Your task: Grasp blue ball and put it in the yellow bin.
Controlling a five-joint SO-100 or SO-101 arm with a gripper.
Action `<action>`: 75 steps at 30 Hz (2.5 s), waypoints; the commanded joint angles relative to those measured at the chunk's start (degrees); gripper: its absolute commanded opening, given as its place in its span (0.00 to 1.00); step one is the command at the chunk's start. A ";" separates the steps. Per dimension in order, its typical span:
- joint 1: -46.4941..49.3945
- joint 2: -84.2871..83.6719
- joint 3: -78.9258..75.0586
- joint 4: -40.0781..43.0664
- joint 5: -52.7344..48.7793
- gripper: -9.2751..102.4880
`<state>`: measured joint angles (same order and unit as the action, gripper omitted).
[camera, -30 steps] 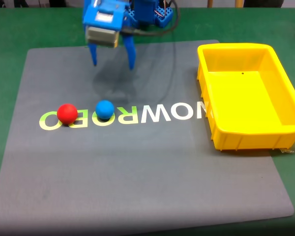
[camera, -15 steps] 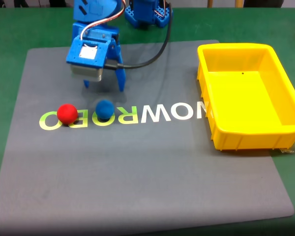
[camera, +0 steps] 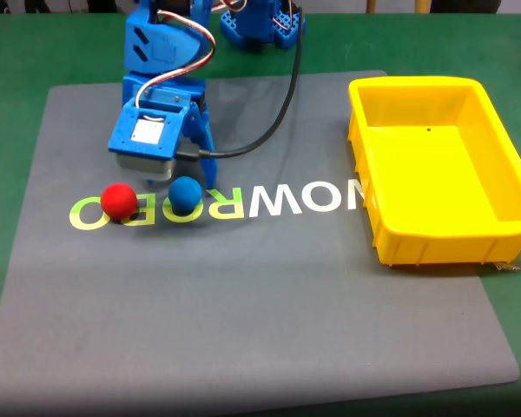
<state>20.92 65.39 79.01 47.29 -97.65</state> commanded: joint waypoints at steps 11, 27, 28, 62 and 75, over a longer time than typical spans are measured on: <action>-2.02 -4.92 -8.09 -1.32 2.90 0.36; -3.87 -8.17 -10.90 -0.79 5.19 0.12; -3.87 -8.17 -10.90 -0.79 5.27 0.08; -17.58 20.65 -11.43 0.88 6.33 0.08; -40.69 27.42 -8.70 4.75 9.23 0.08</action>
<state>-15.47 87.80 70.84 51.59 -89.12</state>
